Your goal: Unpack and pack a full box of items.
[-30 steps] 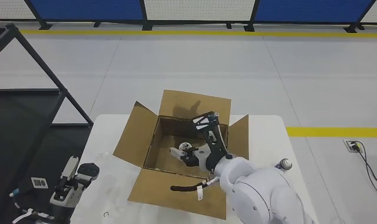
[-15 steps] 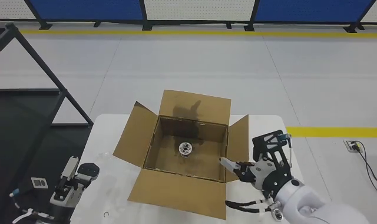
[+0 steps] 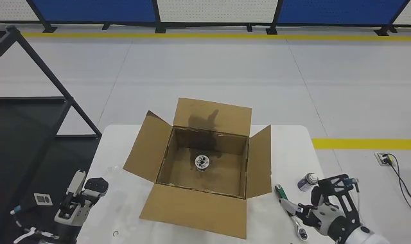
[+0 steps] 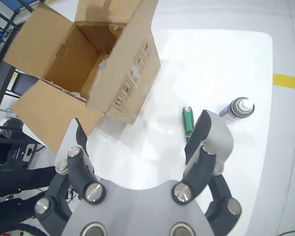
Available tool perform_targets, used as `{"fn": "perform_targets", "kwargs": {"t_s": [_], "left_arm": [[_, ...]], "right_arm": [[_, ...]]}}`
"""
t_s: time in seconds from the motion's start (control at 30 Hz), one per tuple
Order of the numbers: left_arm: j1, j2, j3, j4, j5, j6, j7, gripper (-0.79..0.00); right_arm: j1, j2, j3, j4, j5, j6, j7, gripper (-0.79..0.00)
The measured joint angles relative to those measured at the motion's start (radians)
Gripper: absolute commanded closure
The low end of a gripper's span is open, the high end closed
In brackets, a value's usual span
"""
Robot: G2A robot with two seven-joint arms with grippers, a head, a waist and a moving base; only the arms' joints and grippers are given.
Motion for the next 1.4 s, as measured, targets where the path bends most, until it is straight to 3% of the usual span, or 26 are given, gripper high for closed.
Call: {"fn": "perform_targets", "kwargs": {"t_s": [0.53,1.0,1.2,1.4], "left_arm": [[0.0,0.0,0.0,0.0,0.0,0.0,0.0,-0.785],[0.0,0.0,0.0,0.0,0.0,0.0,0.0,-0.785],[0.0,0.0,0.0,0.0,0.0,0.0,0.0,-0.785],[0.0,0.0,0.0,0.0,0.0,0.0,0.0,-0.785]], "right_arm": [[-0.004,0.005,0.001,0.017,-0.021,-0.011,0.019,-0.785],[0.182,0.05,-0.136,0.327,-0.29,-0.193,0.156,-0.785],[0.245,0.063,-0.16,0.452,-0.347,-0.203,0.191,-0.785],[0.247,0.063,-0.162,0.453,-0.349,-0.199,0.192,-0.785]]}}
